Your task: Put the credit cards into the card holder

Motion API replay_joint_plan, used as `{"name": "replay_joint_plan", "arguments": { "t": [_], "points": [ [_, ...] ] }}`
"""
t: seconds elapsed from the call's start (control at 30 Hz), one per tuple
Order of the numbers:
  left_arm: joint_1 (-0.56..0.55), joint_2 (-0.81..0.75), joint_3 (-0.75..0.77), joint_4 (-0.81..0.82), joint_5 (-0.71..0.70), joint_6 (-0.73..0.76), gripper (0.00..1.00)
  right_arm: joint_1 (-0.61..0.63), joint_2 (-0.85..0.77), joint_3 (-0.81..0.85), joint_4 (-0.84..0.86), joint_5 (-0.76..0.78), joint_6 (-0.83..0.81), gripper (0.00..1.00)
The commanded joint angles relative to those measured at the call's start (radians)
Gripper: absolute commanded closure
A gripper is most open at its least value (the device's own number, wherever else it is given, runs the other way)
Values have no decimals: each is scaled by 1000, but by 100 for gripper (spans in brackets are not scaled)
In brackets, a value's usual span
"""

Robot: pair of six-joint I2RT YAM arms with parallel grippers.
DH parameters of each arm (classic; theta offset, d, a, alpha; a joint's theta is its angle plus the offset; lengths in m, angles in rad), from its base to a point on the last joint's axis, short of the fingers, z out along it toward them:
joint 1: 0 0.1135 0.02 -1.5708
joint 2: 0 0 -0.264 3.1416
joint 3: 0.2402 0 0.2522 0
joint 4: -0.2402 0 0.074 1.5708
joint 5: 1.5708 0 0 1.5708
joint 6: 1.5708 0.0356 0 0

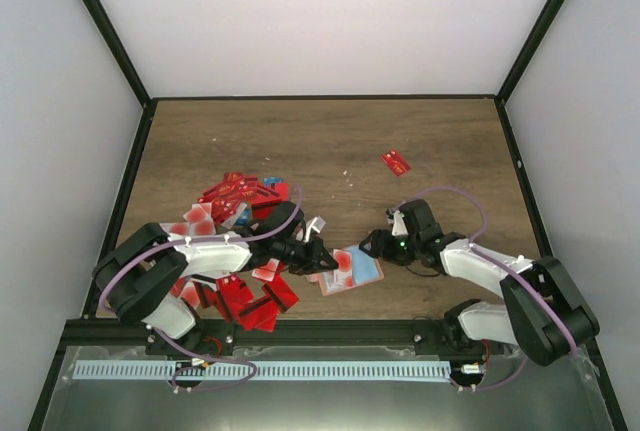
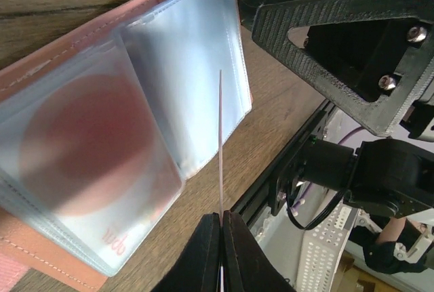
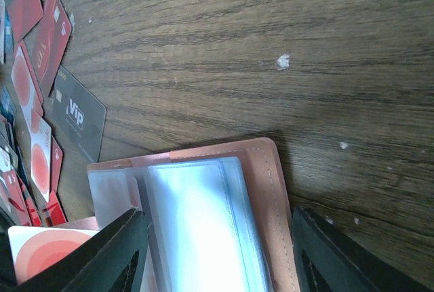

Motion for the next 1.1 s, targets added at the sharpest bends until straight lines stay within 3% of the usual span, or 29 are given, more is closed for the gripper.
{"name": "replay_joint_plan", "arguments": {
  "t": [0.0, 0.57, 1.07],
  "points": [
    [-3, 15, -11, -27, -1, -10, 96, -9, 26, -17, -10, -16, -7, 40],
    [-2, 68, -13, -83, -26, -35, 96, -8, 33, -16, -16, -12, -14, 40],
    [-3, 158, 42, -28, -19, -49, 96, -9, 51, -17, -3, -39, -17, 41]
  ]
}}
